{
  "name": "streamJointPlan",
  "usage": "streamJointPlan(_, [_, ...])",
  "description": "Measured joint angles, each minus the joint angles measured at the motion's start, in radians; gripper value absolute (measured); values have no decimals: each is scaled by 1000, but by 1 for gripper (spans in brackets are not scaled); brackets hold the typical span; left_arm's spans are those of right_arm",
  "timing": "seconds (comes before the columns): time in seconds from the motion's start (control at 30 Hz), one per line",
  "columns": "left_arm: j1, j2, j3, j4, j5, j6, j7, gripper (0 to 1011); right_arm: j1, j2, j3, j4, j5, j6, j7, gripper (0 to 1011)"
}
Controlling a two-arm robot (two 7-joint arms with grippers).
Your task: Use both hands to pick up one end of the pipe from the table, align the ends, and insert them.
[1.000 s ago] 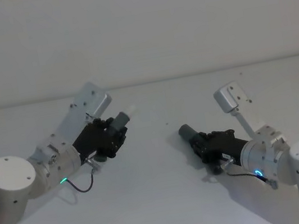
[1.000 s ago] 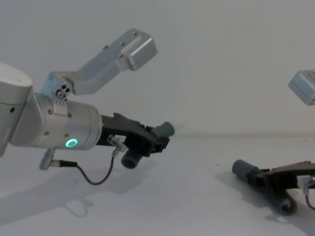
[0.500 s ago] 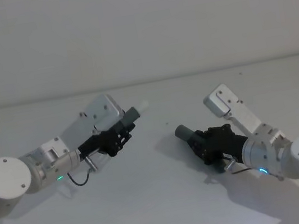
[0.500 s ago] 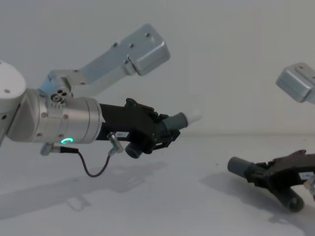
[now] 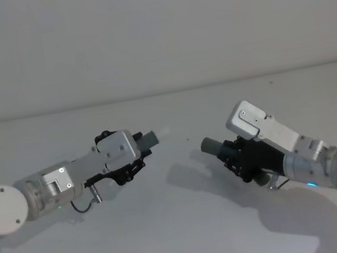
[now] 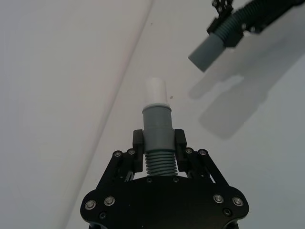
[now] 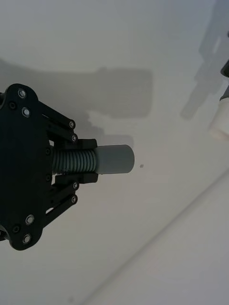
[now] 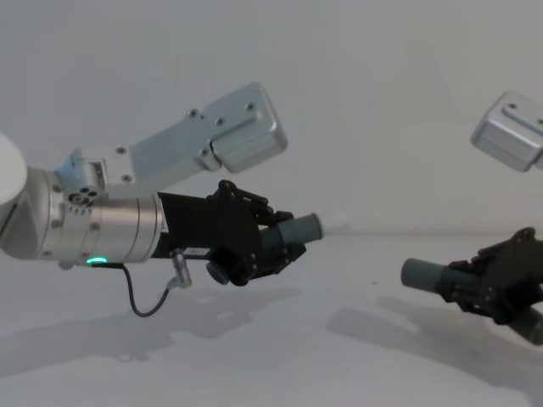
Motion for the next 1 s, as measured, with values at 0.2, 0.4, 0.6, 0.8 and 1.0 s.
streamJointPlan(0.2, [-8, 0, 8, 26, 20, -45, -5, 348, 7, 60, -15, -31, -59, -39, 14, 249])
streamJointPlan(0.4, [-15, -6, 13, 49, 38, -88, -5, 348, 15, 105, -26, -55, -101, -79, 32, 249])
streamJointPlan(0.6, [-21, -15, 15, 67, 50, -132, -3, 348, 29, 127, -39, -62, -130, -109, 53, 250])
streamJointPlan(0.8, [-28, -22, 17, 87, 62, -191, 0, 348, 43, 134, -50, -62, -154, -133, 73, 249])
streamJointPlan(1.0, [-37, -26, 21, 110, 76, -256, 1, 348, 52, 136, -56, -58, -171, -154, 83, 250])
